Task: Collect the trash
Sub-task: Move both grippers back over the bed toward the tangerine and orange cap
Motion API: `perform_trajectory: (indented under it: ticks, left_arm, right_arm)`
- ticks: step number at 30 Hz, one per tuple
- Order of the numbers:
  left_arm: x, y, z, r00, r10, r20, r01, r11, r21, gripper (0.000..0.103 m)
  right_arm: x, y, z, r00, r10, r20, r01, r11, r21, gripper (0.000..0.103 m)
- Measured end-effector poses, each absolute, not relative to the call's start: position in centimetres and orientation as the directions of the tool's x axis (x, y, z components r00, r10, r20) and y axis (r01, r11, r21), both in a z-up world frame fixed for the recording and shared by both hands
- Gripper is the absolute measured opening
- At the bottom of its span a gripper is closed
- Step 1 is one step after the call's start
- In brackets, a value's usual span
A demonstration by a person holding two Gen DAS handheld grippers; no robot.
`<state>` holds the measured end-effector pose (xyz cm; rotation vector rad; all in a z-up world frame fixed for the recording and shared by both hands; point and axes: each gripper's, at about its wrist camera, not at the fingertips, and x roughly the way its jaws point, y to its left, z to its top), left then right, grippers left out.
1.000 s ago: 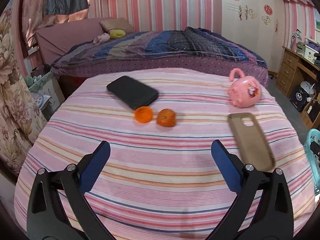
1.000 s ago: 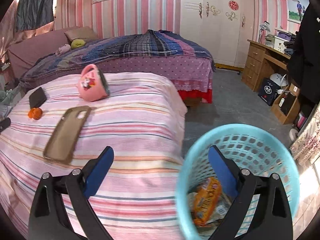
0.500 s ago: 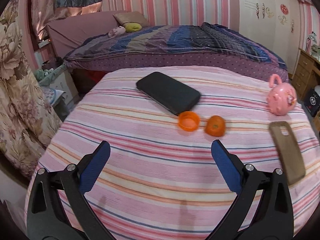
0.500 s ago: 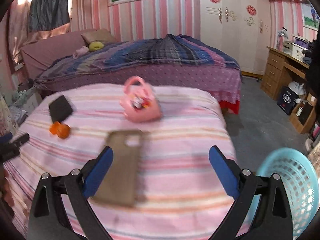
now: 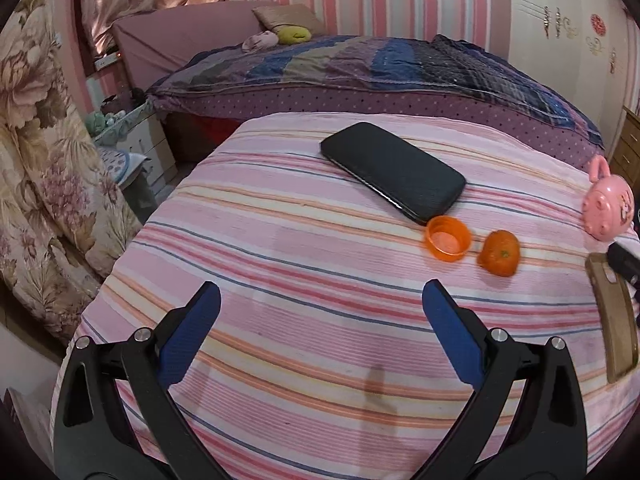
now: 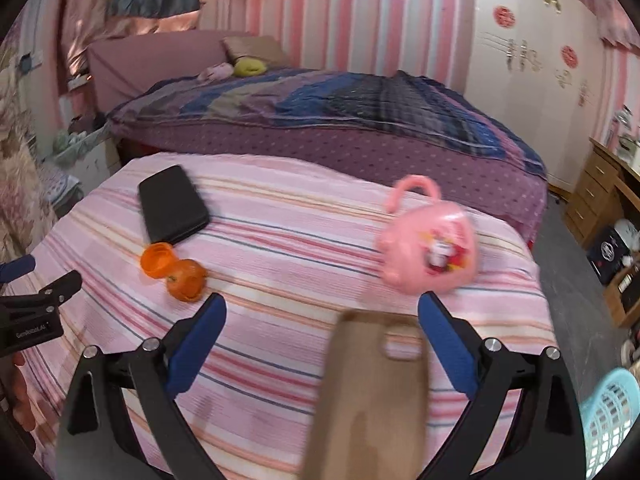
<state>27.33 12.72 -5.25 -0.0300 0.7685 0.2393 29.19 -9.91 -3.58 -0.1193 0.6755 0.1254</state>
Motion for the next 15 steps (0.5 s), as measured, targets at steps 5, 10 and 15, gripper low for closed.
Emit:
perform_trajectory:
  ticks: [5,10,15]
  left_arm:
    - [27.3,14.8,-5.1,0.689,0.242,-0.683,-0.277,0.959,0.06,0.098]
    - [27.1,17.4,-5.0,0.681,0.259,-0.684,-0.33,0.944,0.029,0.098]
    - [27.3,18.6,-5.2,0.673,0.262,-0.692,-0.356,0.934,0.008,0.098]
  right_arm:
    - [30.6,-6.6,-4.8,0.755,0.114,-0.646,-0.23,0.968,-0.098,0.094]
    - [32.3,-3.4,-6.4,0.711,0.167,-0.683,-0.315,0.944,-0.098,0.093]
    - [33.8,-1.2,-7.6,0.658,0.206,-0.725,-0.385,0.919,-0.089,0.073]
